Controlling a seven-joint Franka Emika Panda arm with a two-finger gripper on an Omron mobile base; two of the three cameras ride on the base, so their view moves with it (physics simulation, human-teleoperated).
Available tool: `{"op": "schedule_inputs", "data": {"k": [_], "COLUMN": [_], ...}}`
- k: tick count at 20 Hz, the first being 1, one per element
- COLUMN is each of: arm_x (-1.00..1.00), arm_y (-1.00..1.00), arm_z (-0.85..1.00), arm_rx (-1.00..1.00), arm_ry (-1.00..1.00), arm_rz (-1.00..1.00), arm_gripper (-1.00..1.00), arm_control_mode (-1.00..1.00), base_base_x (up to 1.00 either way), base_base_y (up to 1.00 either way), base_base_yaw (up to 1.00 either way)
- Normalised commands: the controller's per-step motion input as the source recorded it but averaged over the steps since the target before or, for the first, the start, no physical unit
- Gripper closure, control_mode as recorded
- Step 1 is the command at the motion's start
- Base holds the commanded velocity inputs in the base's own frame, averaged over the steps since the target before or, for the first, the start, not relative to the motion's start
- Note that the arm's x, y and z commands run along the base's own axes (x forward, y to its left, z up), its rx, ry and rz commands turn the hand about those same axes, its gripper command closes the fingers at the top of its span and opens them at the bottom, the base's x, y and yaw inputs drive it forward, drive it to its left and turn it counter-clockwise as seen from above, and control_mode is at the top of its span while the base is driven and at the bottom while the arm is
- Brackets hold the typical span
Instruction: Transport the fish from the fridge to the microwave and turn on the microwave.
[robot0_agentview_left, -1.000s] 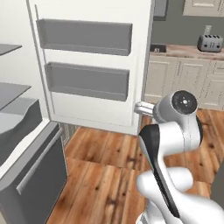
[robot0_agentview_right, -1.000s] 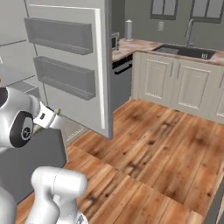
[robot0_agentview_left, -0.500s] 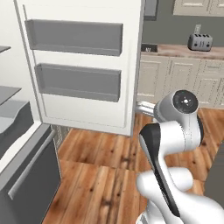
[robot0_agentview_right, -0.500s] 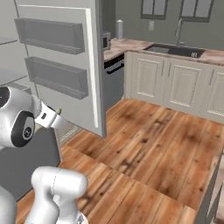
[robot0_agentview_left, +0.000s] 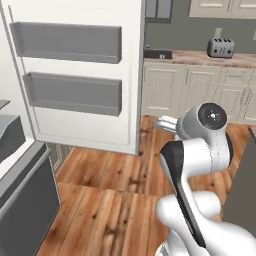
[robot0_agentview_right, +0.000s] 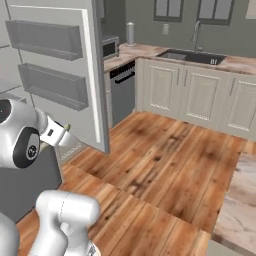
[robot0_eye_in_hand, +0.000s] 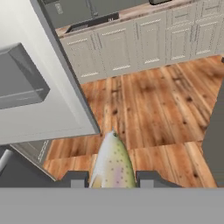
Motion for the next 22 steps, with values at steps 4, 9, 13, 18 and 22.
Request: {"op": "schedule_inputs", "data": {"k": [4, 9, 13, 18, 22], "arm_x": [0.00, 0.00, 0.00, 0.00, 0.00], "arm_y": [0.00, 0.00, 0.00, 0.00, 0.00], "arm_z": [0.00, 0.00, 0.00, 0.00, 0.00], "arm_rx": [0.00, 0.00, 0.00, 0.00, 0.00], "arm_ry": [0.00, 0.00, 0.00, 0.00, 0.00], "arm_rz": [0.00, 0.00, 0.00, 0.00, 0.00], "arm_gripper": [1.00, 1.00, 1.00, 1.00, 1.00], "arm_control_mode": [1.00, 1.00, 1.00, 1.00, 1.00], "base_base_x": [0.19, 0.39, 0.53, 0.55, 0.53], "base_base_y": [-0.55, -0.49, -0.40, -0.35, -0.34], "base_base_yaw": [-0.04, -0.07, -0.08, -0.07, -0.10]}}
